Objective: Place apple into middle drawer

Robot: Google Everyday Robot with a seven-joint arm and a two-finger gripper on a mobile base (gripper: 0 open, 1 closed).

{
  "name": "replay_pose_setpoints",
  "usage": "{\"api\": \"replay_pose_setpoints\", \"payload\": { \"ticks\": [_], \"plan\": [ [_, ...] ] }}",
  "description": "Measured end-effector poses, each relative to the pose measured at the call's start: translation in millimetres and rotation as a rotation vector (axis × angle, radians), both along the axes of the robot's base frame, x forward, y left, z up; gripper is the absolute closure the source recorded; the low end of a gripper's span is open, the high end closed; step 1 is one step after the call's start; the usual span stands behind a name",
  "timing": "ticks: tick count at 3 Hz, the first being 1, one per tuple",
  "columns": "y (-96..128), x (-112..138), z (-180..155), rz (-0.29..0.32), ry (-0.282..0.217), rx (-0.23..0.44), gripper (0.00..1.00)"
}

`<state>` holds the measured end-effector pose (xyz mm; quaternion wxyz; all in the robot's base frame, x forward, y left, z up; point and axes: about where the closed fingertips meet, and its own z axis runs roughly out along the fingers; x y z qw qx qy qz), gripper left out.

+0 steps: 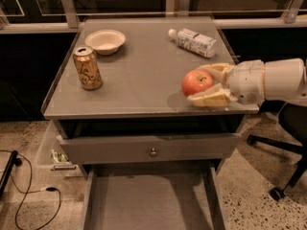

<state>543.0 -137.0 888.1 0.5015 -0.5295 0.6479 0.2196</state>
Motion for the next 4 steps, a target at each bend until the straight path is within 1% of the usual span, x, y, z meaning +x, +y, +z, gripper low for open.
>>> {"api": "replay_pose_setpoints", "payload": {
  "ticks": [1, 2, 3, 4],
  "plan": [
    [-18, -10, -8, -0.029, 0.007, -0.006, 1.0],
    [-17, -10, -8, -0.027, 0.007, -0.006, 1.0],
    [-15, -20, -7, -0.013, 0.002, -0.022, 1.0],
    [-13, -53, -5, -0.022, -0.014, -0.065, 1.0]
  ]
}}
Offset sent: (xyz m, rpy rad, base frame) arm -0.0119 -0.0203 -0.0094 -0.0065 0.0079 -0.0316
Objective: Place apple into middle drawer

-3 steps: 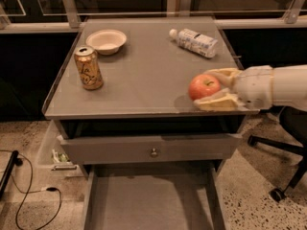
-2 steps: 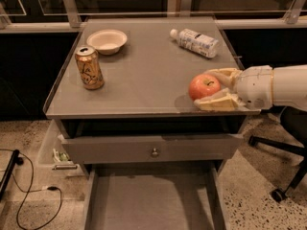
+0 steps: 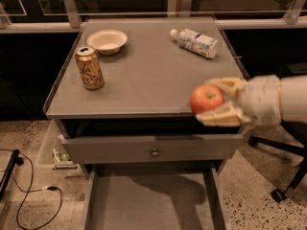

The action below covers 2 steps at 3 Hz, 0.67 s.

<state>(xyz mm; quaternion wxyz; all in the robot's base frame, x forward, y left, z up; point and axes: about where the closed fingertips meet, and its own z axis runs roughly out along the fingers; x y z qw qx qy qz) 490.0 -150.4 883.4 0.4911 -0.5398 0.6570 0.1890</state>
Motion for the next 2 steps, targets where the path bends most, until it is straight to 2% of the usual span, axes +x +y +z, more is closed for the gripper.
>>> {"api": "replay_pose_setpoints", "payload": {
  "ticks": [1, 2],
  "plan": [
    [-21, -58, -38, -0.082, 0.059, -0.057, 1.0],
    [-34, -87, -81, -0.1, 0.077, -0.132, 1.0]
  ]
}}
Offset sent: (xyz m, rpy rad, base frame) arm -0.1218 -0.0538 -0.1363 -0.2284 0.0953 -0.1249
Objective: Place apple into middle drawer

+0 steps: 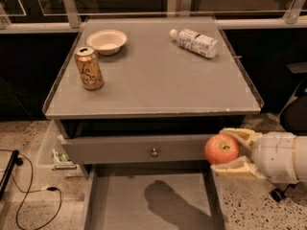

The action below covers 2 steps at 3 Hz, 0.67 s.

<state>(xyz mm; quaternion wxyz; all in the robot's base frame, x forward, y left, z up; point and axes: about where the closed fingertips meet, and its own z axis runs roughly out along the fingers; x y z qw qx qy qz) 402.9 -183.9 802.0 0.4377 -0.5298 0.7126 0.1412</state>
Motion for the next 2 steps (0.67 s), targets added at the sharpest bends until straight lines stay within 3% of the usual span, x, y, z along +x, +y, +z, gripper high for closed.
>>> {"api": "replay_pose_setpoints", "payload": {
  "ticks": [1, 2],
  "plan": [
    [-3, 2, -51, 0.016, 0.016, -0.059, 1.0],
    [10, 22, -105, 0.056, 0.059, -0.087, 1.0]
  ]
}}
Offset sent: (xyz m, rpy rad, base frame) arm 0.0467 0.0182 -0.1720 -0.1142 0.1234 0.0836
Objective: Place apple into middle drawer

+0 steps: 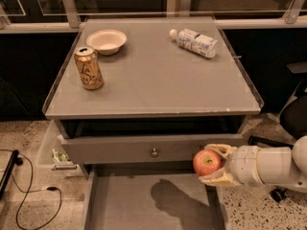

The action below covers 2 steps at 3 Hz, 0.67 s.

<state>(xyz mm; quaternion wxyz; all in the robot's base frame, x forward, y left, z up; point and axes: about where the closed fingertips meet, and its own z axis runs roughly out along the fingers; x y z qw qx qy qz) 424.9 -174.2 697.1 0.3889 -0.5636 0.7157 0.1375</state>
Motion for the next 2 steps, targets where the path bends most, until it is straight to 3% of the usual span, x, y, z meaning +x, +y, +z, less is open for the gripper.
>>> {"api": "replay_pose_setpoints", "payload": {
  "ticks": [1, 2],
  "plan": [
    [0, 0, 0, 0.0, 0.0, 0.0, 1.0],
    [3, -3, -56, 0.006, 0.082, -0.042, 1.0]
  ]
}}
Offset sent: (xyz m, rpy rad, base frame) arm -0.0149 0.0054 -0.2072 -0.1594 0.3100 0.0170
